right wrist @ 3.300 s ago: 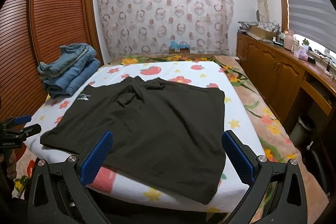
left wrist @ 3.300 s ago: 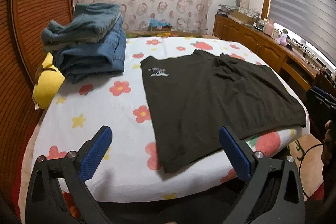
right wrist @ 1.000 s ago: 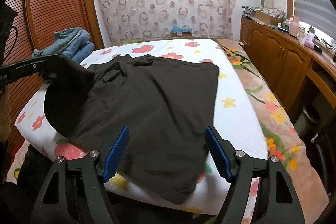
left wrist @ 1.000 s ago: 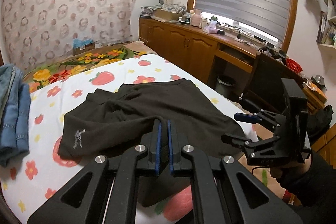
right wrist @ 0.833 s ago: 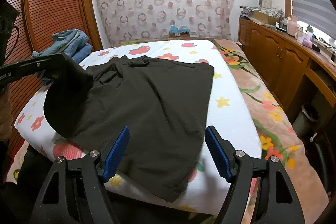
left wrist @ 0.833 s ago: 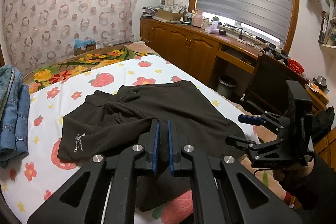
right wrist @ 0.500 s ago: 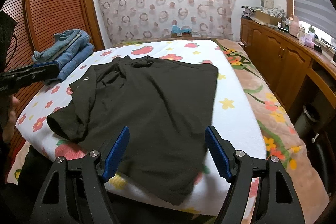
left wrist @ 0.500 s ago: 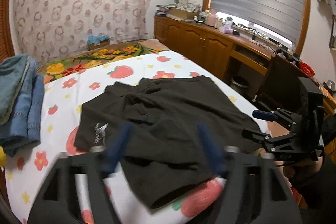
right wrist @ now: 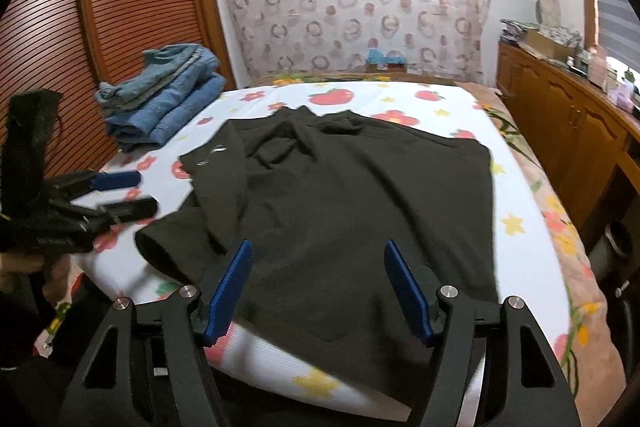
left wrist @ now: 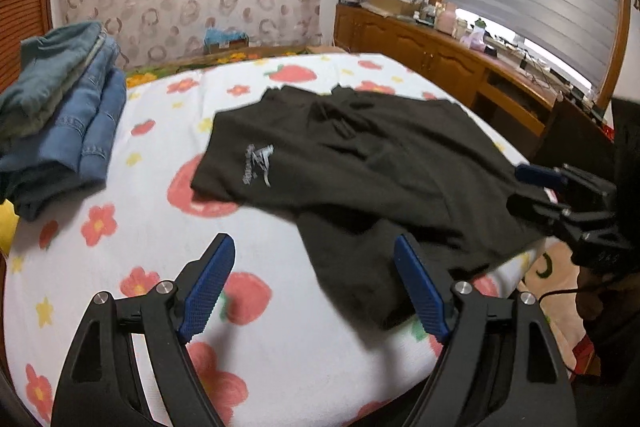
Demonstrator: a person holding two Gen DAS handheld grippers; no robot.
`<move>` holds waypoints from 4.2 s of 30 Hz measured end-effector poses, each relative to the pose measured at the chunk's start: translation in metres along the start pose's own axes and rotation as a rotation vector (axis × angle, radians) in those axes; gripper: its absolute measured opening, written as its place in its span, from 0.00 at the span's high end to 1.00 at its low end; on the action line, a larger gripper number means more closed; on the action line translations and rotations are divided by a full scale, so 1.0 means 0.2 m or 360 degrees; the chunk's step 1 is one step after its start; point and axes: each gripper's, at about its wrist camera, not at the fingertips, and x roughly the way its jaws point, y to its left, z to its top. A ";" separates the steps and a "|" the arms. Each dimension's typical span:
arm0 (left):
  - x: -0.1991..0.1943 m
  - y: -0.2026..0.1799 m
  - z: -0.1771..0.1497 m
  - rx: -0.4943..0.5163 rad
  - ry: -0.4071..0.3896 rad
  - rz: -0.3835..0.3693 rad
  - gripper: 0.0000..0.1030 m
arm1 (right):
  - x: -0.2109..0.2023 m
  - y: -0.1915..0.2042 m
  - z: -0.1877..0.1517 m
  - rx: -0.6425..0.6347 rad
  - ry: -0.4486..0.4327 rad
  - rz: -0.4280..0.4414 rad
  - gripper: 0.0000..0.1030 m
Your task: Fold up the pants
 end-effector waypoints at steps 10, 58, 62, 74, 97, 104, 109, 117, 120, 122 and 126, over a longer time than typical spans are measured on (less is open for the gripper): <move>0.07 -0.03 -0.10 0.0044 0.0092 0.0029 0.20 | 0.02 0.00 -0.04 -0.0067 0.0067 0.0104 0.38; 0.03 -0.05 -0.06 0.0015 -0.0007 0.0048 0.20 | 0.08 0.04 0.04 -0.0062 0.0075 0.0157 0.90; 0.02 -0.02 -0.06 -0.0008 -0.0015 0.0051 0.20 | 0.18 0.11 0.02 -0.0088 0.0142 0.0215 0.74; 0.03 -0.01 -0.09 -0.0032 -0.0011 0.0045 0.20 | 0.25 0.10 0.02 -0.0132 0.0201 0.0221 0.62; 0.05 -0.17 0.08 0.0085 -0.0046 -0.0054 0.20 | -0.17 -0.19 -0.01 -0.0017 -0.0058 0.0012 0.98; 0.09 -0.27 0.10 0.0140 -0.0023 -0.0081 0.20 | -0.23 -0.20 -0.05 0.0032 -0.0059 -0.0044 0.98; 0.12 -0.33 0.10 0.0175 0.0002 -0.0088 0.20 | -0.23 -0.21 -0.04 0.0081 -0.0033 -0.0071 0.98; 0.20 -0.36 0.07 0.0198 0.0062 -0.0066 0.20 | -0.20 -0.20 -0.08 0.0135 0.0053 -0.0053 0.98; 0.21 -0.36 0.05 0.0201 0.0081 -0.0055 0.20 | -0.19 -0.22 -0.06 0.0159 0.0072 -0.0054 0.98; 0.22 -0.36 0.05 0.0202 0.0088 -0.0050 0.20 | -0.21 -0.22 -0.04 0.0173 0.0069 -0.0052 0.98; 0.22 -0.36 0.04 0.0192 0.0093 -0.0052 0.20 | -0.24 -0.21 -0.03 0.0165 0.0069 -0.0062 0.98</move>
